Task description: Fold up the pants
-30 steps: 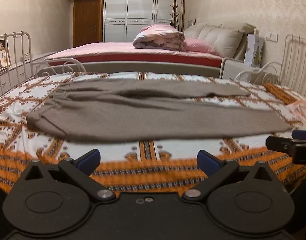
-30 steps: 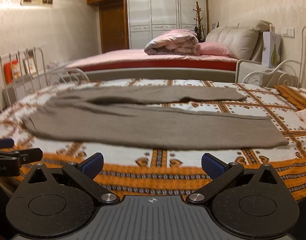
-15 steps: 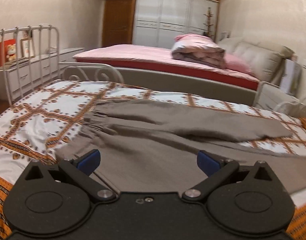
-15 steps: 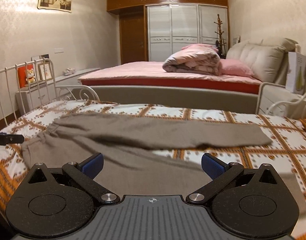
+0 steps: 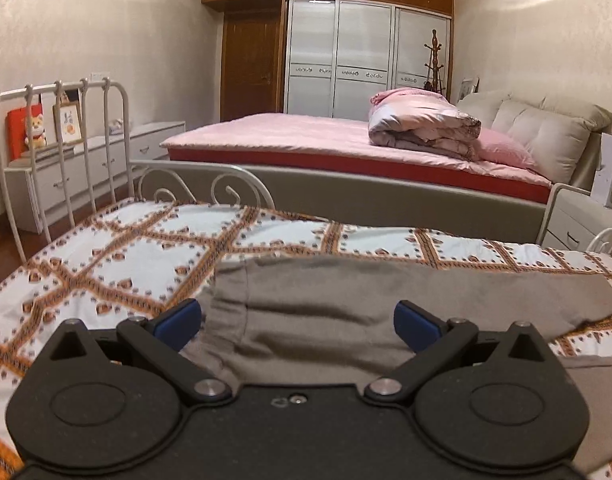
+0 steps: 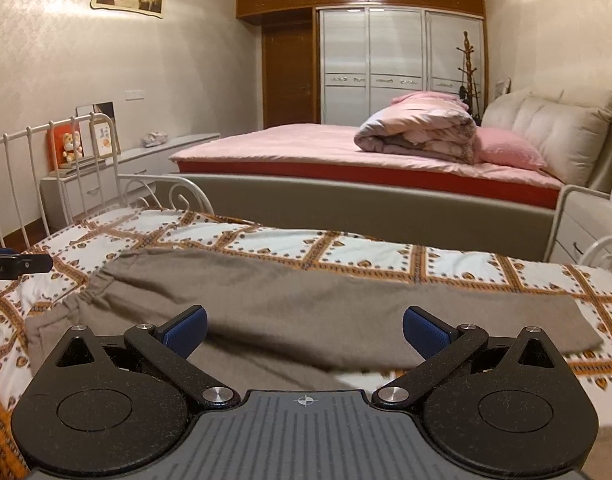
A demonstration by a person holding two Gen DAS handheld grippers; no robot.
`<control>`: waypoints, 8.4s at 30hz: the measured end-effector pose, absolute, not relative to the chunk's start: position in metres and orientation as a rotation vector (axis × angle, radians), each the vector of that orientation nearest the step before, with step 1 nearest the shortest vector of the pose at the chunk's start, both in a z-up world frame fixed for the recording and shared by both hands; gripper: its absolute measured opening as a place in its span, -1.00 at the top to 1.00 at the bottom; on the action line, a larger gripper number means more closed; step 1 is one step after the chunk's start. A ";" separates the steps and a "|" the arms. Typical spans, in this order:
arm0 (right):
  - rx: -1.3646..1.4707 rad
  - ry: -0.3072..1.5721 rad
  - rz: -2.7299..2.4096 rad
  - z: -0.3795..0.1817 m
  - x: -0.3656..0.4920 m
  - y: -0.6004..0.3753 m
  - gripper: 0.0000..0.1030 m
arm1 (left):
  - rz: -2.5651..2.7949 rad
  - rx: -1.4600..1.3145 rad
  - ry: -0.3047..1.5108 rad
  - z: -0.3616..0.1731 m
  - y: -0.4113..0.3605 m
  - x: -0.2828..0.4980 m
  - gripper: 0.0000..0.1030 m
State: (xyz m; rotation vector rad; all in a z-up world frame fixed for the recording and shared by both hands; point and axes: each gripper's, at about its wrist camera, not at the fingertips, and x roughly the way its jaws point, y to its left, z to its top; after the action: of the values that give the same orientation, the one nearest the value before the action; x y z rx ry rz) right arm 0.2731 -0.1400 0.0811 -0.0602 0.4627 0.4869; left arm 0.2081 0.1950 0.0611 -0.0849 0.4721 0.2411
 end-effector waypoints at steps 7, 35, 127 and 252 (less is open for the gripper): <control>-0.076 0.484 0.544 0.082 0.343 -0.121 -1.00 | 0.211 -0.087 0.520 0.050 0.234 0.266 -0.52; -0.308 0.727 0.798 -0.040 0.588 -0.020 -0.24 | 0.091 0.006 0.861 -0.043 0.372 0.451 -0.04; -0.025 0.655 0.653 0.009 0.216 -0.164 0.91 | 0.075 -0.243 0.657 0.005 0.318 0.134 0.08; 0.590 1.004 0.281 -0.056 0.228 -0.339 0.98 | 0.026 -0.266 0.909 -0.036 0.225 0.197 0.26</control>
State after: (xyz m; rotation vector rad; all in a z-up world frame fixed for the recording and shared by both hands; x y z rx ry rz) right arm 0.2285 -0.3392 -0.0560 0.5901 1.0044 0.2807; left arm 0.1967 0.2247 -0.0356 -0.2663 0.9088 0.0263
